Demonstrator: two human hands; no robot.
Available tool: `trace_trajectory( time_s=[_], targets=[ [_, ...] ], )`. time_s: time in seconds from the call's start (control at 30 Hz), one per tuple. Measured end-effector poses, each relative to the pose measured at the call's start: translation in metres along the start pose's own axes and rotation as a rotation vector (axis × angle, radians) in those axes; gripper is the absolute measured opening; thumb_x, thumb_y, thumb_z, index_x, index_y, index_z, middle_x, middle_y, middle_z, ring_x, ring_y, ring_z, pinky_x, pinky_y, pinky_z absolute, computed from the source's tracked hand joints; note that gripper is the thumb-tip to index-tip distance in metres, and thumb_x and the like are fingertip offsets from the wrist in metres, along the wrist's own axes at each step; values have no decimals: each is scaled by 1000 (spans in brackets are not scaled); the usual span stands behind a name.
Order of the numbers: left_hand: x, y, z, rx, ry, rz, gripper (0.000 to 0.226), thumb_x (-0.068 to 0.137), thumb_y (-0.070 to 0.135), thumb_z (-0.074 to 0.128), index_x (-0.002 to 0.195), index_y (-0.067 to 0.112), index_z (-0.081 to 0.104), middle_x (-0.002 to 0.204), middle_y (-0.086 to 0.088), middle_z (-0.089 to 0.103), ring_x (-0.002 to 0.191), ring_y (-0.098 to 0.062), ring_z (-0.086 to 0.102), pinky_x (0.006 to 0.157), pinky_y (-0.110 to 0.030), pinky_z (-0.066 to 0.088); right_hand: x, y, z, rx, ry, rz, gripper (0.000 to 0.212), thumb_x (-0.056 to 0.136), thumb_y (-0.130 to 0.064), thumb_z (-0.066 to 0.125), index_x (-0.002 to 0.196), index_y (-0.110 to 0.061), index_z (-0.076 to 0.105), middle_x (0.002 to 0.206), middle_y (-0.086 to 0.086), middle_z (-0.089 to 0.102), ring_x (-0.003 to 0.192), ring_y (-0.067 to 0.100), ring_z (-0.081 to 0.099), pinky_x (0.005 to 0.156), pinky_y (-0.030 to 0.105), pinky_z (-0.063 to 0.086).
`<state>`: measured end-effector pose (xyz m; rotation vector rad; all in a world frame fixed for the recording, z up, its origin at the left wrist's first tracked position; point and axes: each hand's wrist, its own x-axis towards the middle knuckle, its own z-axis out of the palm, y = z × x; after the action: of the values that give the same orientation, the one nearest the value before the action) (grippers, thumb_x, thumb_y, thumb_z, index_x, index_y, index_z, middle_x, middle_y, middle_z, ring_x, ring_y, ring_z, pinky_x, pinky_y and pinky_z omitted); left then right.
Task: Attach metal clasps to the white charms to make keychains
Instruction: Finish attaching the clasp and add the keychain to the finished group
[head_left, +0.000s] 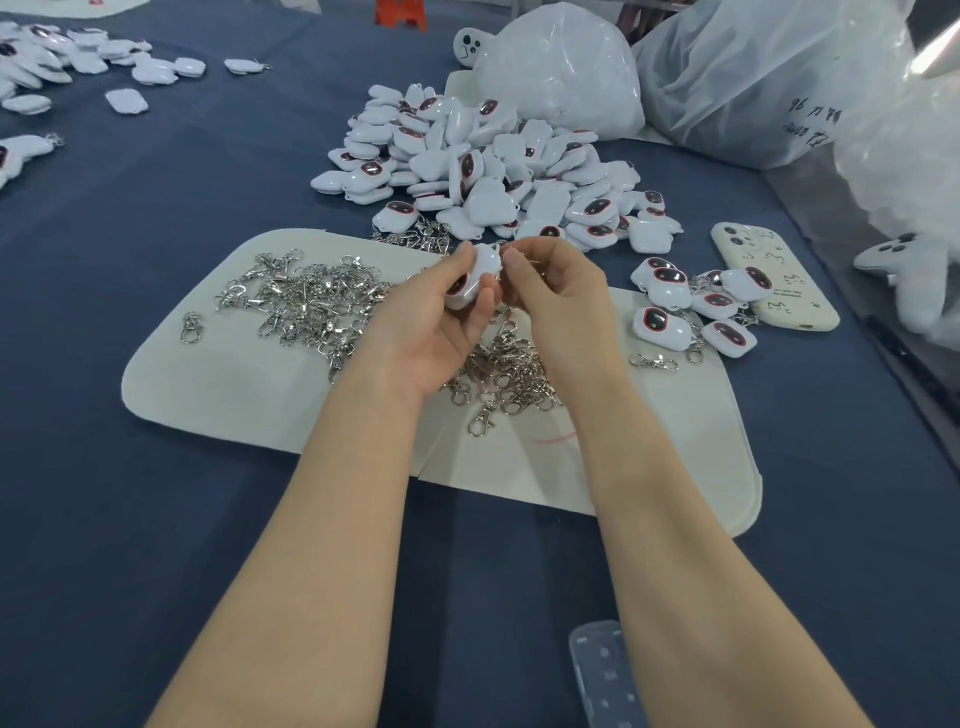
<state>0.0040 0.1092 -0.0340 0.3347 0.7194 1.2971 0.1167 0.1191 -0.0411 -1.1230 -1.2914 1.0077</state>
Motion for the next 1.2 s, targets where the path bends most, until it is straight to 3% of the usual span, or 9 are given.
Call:
trace_trajectory(
  time_s=[0.13,0.27,0.33,0.47,0.57,0.7,0.83,0.93,1.2],
  targets=[
    [0,-2,0,176,105,102,10,93,13,57,89,4,58,68,-6,58,44,-5,53,41,-13,45,-2,-3,-4,-499,-16,-261,9,93,-13,56,95,-9,64,79,-7,59,68,3,49,67,8,35],
    [1,-2,-1,1037,249,578,11,88,22,63,82,13,61,70,0,60,52,-11,54,52,-23,46,3,-8,-11,-753,-139,-279,14,93,-12,54,99,-7,65,87,0,60,77,13,48,68,19,30],
    [-1,-3,1,1300,214,752,9,86,26,63,83,18,61,66,11,55,55,-4,50,53,-12,39,6,-8,-13,-815,-176,-255,15,93,-12,53,100,-8,65,90,2,63,79,15,50,68,20,32],
    [1,-8,0,960,182,625,7,91,22,60,85,19,58,73,5,60,54,-8,58,55,-23,51,4,-7,-10,-575,-105,-126,7,92,-16,57,95,-14,63,80,-8,60,69,4,52,64,15,37],
    [1,-6,1,417,176,317,13,94,18,58,86,8,60,70,-3,58,45,-4,53,46,-17,47,0,-5,-3,-253,-89,-6,7,88,-10,61,92,-15,62,77,-5,61,71,12,55,74,30,48],
    [0,-3,0,159,104,146,15,91,17,61,81,6,62,58,0,61,46,-3,55,43,-13,47,-1,-2,1,-117,-16,-15,8,88,-10,63,86,-18,62,81,-3,63,77,15,58,84,40,52],
    [0,-2,-1,43,77,44,14,90,16,61,82,5,61,57,-1,60,46,-4,57,42,-12,47,-1,1,1,-235,50,-154,9,89,-12,62,84,-19,61,77,-11,61,71,2,56,76,18,47],
    [0,-3,0,153,120,121,12,91,15,62,83,6,61,64,-2,58,44,-4,54,41,-13,46,-1,0,-2,-482,23,-271,6,91,-11,58,92,-10,64,79,-8,59,70,3,52,68,5,36],
    [0,-4,-2,1134,157,767,10,86,28,65,84,22,58,68,12,54,58,-4,48,58,-20,42,4,-6,-9,-729,-116,-282,12,91,-8,54,95,-6,65,80,-2,56,70,13,48,66,20,31]
  ],
)
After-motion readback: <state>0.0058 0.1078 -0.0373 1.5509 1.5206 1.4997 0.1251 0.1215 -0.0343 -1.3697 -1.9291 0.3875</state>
